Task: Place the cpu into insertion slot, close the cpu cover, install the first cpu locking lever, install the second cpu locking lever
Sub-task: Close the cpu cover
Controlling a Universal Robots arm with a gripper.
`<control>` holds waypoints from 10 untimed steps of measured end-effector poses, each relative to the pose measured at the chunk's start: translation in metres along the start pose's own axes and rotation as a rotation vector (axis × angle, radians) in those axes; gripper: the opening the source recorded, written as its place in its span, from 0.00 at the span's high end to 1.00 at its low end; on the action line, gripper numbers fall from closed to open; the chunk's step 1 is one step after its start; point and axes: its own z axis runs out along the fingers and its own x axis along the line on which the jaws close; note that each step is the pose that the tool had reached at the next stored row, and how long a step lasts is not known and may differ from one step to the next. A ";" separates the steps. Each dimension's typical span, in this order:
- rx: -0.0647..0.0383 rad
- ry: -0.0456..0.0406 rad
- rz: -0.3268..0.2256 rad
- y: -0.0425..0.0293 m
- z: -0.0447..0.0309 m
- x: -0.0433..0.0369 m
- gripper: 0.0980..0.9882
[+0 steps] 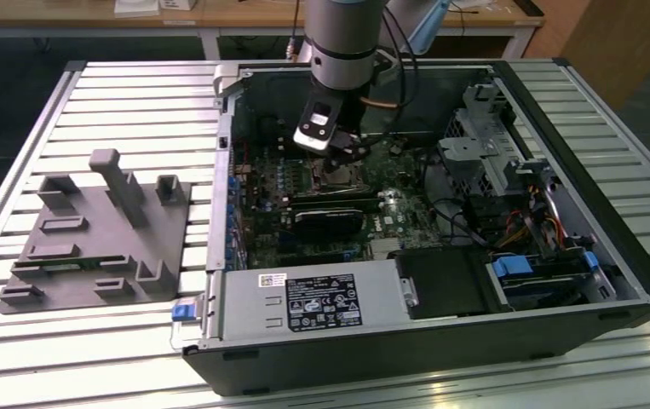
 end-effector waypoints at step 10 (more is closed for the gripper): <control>0.007 0.0053 -0.183 0.0000 0.0005 0.0000 0.99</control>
